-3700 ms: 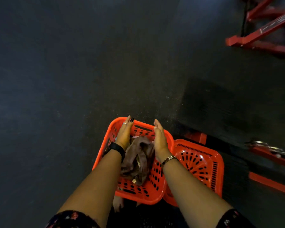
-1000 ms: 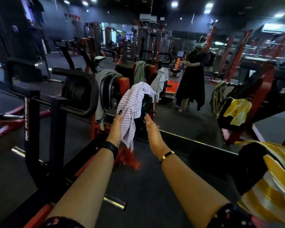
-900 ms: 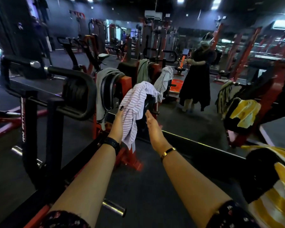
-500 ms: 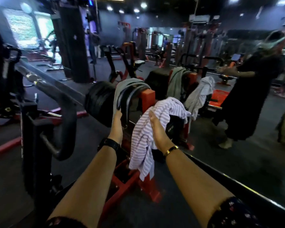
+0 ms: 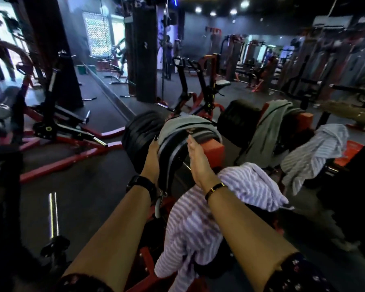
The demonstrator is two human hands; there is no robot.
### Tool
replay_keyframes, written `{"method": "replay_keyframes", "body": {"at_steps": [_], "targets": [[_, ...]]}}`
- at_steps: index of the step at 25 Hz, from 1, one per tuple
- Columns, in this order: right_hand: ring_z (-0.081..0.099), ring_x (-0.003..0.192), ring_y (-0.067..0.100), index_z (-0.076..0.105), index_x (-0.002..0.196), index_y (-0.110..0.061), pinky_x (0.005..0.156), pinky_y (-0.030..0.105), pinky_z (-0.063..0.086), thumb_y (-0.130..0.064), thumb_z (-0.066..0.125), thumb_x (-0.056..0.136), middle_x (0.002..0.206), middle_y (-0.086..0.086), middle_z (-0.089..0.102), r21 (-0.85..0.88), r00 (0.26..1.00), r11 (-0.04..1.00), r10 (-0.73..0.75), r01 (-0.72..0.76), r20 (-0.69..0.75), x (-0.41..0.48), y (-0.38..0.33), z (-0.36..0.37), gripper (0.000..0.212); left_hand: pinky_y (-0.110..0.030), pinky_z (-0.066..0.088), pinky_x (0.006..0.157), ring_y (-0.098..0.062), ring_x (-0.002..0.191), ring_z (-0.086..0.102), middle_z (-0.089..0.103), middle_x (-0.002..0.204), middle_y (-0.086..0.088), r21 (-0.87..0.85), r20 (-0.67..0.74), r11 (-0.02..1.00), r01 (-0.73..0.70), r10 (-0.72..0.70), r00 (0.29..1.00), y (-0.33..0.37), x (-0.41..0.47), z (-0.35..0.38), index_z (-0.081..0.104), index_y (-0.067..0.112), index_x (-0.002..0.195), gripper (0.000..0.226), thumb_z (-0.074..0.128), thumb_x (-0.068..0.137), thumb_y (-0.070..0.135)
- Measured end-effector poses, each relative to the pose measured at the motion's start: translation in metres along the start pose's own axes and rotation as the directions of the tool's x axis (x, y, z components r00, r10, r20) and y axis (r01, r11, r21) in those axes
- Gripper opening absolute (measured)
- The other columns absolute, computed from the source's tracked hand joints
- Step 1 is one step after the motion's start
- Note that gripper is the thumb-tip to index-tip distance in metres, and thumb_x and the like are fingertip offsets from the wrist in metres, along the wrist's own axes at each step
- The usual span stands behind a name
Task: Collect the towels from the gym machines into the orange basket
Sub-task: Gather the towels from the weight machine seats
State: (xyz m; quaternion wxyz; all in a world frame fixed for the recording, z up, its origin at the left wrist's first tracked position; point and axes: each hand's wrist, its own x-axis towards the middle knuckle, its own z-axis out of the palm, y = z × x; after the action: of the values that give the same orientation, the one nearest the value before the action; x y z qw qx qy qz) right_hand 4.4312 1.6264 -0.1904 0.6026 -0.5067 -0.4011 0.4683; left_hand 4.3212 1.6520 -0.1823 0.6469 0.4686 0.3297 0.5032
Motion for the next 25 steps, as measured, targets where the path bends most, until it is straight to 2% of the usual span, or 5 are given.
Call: {"method": "replay_keyframes", "body": {"at_steps": [6, 12, 18, 21, 25], "targets": [[0.052, 0.095, -0.006, 0.042, 0.139, -0.008, 0.056, -0.004, 0.043, -0.031, 0.025, 0.105, 0.115, -0.004, 0.047, -0.047, 0.997, 0.996, -0.074, 0.075, 0.024, 0.115, -0.026, -0.012, 0.045, -0.029, 0.056, 0.084, -0.018, 0.097, 0.07, 0.076, 0.096, -0.001, -0.037, 0.044, 0.999, 0.037, -0.035, 0.998, -0.02, 0.155, 0.0, 0.069, 0.019, 0.1, 0.045, 0.033, 0.098, 0.046], [0.039, 0.135, 0.016, 0.022, 0.151, -0.025, 0.108, 0.031, 0.033, -0.03, 0.031, 0.101, 0.153, 0.0, 0.032, -0.297, 0.998, 0.955, -0.038, 0.025, -0.04, 0.228, -0.017, -0.038, 0.052, -0.018, 0.051, 0.084, -0.006, 0.099, 0.062, 0.062, 0.113, -0.002, 0.351, 0.108, 0.936, -0.033, -0.006, 0.994, -0.042, 0.271, 0.004, 0.042, 0.012, 0.137, 0.049, 0.055, 0.09, 0.015], [0.045, 0.09, 0.0, 0.014, 0.152, -0.02, 0.074, 0.016, 0.037, 0.004, 0.04, 0.086, 0.15, 0.013, 0.034, -0.721, 0.998, 0.691, 0.004, 0.047, 0.068, 0.275, -0.012, -0.042, 0.075, -0.046, 0.044, 0.1, -0.036, 0.119, 0.053, 0.055, 0.131, -0.012, 0.945, 0.073, 0.313, -0.095, 0.08, 0.994, -0.067, 0.307, -0.008, 0.056, 0.02, 0.128, 0.043, 0.058, 0.087, 0.032], [0.023, 0.145, 0.022, 0.013, 0.152, -0.014, 0.118, 0.036, 0.024, 0.004, 0.047, 0.087, 0.161, 0.01, 0.012, -0.834, 0.992, 0.539, -0.025, 0.119, 0.126, 0.284, -0.005, -0.037, 0.075, -0.045, 0.046, 0.099, -0.036, 0.114, 0.058, 0.062, 0.122, -0.015, 0.913, 0.094, 0.379, -0.149, 0.161, 0.982, -0.061, 0.31, -0.006, 0.062, 0.012, 0.116, 0.029, 0.046, 0.092, 0.017], [-0.007, 0.15, 0.023, 0.01, 0.152, -0.031, 0.118, 0.051, -0.008, -0.027, 0.06, 0.084, 0.162, -0.002, 0.009, -0.909, 0.98, 0.381, -0.165, 0.169, 0.113, 0.292, -0.002, -0.043, 0.084, -0.033, 0.043, 0.099, -0.028, 0.109, 0.06, 0.065, 0.115, -0.012, 0.8, 0.095, 0.548, -0.246, 0.289, 0.953, -0.048, 0.308, 0.001, 0.061, 0.003, 0.113, 0.028, 0.045, 0.093, 0.014]]}}
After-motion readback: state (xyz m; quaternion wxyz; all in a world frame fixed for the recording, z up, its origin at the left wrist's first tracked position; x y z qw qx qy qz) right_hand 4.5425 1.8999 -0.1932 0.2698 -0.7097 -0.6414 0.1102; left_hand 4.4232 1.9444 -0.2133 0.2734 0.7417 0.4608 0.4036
